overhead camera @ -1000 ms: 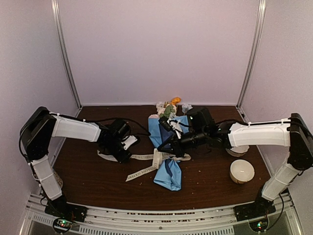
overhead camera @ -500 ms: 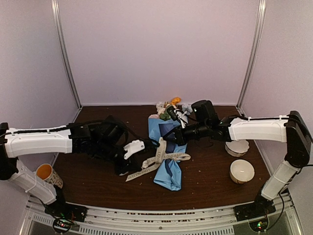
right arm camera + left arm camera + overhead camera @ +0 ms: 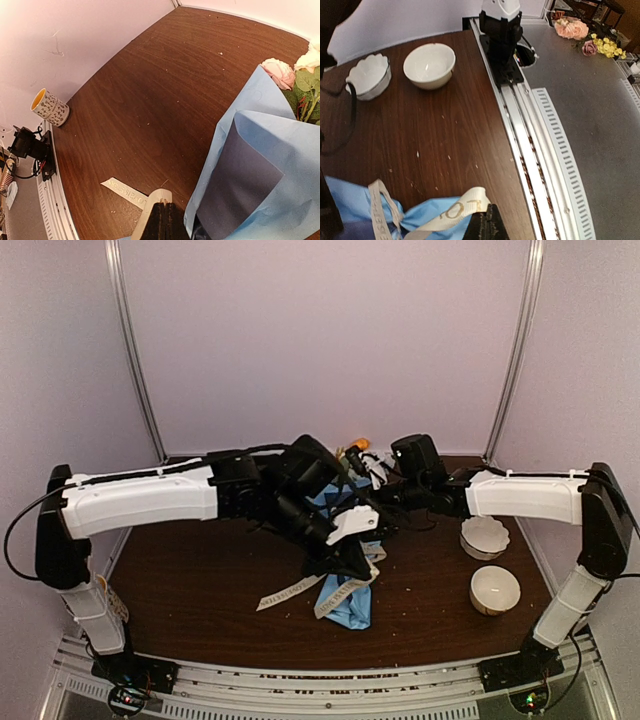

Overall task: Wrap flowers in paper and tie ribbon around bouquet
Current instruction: Cross the half-tied ribbon over the folded bouquet.

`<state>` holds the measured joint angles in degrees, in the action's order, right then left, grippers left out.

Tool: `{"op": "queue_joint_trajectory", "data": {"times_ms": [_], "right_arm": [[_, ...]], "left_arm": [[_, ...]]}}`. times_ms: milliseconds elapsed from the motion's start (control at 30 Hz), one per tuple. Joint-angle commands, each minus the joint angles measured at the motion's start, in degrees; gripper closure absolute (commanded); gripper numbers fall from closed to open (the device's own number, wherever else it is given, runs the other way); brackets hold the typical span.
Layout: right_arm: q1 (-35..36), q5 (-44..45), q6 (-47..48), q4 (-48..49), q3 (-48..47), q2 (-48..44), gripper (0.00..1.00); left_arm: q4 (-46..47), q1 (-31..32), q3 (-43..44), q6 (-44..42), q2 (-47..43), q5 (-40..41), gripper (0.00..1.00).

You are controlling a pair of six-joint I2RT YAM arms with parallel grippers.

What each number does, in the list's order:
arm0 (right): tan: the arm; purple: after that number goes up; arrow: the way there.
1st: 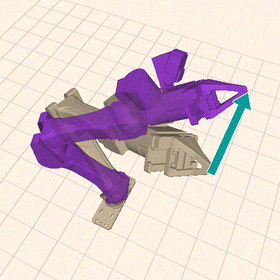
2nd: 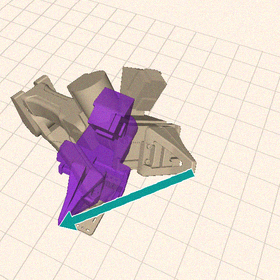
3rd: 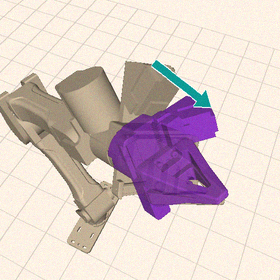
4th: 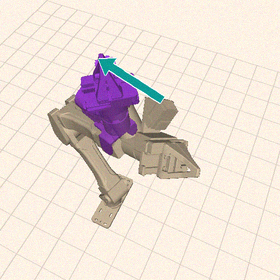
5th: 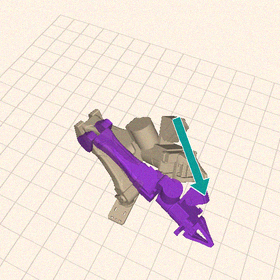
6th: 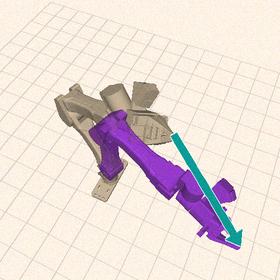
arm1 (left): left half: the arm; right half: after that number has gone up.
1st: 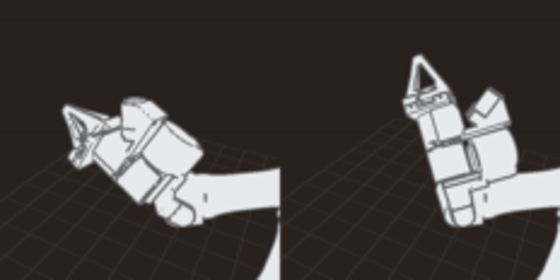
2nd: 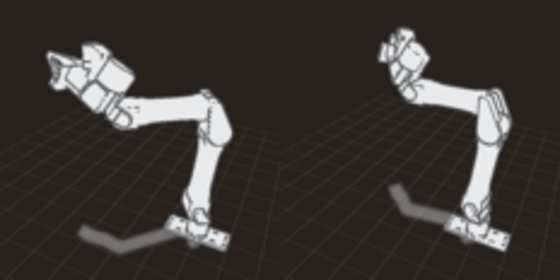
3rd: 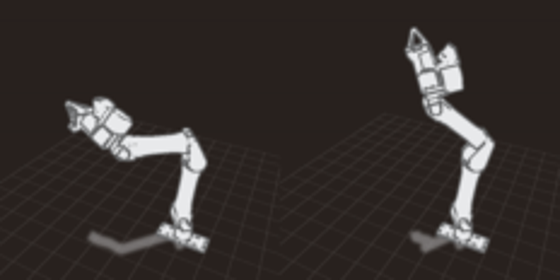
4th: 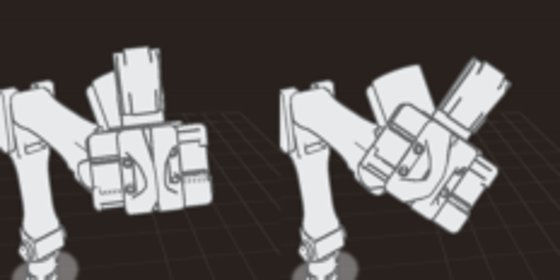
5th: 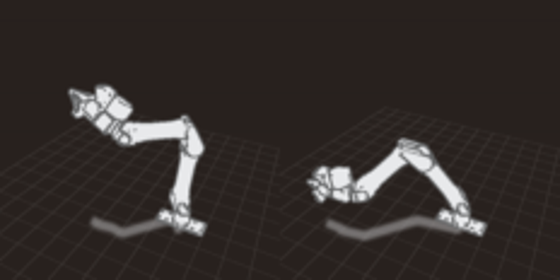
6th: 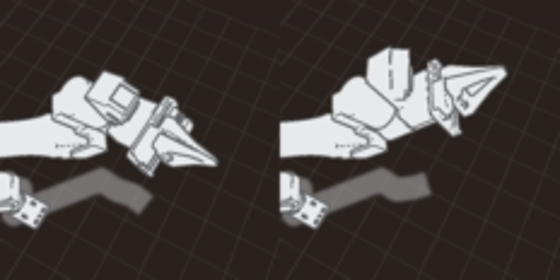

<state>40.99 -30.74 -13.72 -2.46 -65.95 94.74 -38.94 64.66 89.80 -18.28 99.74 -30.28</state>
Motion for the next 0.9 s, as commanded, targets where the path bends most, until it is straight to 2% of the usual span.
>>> {"op": "queue_joint_trajectory", "data": {"times_ms": [0, 167, 400, 700, 800, 833, 867], "right_arm": [[-0.3, 1.6, 1.6, -2.7, -2.9, -0.2, 1.0], [-0.3, 1.7, 2.9, -4.1, -2.7, -0.9, 1.0], [-0.4, 2.3, 4.6, -5.6, -3.2, -1.9, 1.0], [-0.3, 2.1, 6.0, -7.1, -3.7, -2.4, 1.0], [-0.3, 2.0, 6.1, -7.2, -3.4, -2.8, 1.0], [-0.3, 1.9, 6.1, -7.2, -3.3, -2.9, 1.0], [-0.3, 1.7, 6.1, -7.2, -3.3, -3.0, 1.0]], "left_arm": [[-1.2, 1.3, 11.1, -3.9, 8.7, -4.9, 1.0], [-0.9, 3.4, 18.1, -4.7, 15.7, -6.2, 1.0], [1.0, 5.0, 22.9, -6.0, 20.0, -5.2, 1.0], [1.9, 6.6, 24.2, -9.0, 21.7, -2.3, 1.0], [1.8, 6.6, 23.0, -10.0, 22.7, 1.3, 1.0], [1.7, 6.6, 22.4, -10.7, 22.9, 2.5, 0.97], [1.4, 6.6, 21.9, -11.3, 22.9, 3.7, 0.88]]}}
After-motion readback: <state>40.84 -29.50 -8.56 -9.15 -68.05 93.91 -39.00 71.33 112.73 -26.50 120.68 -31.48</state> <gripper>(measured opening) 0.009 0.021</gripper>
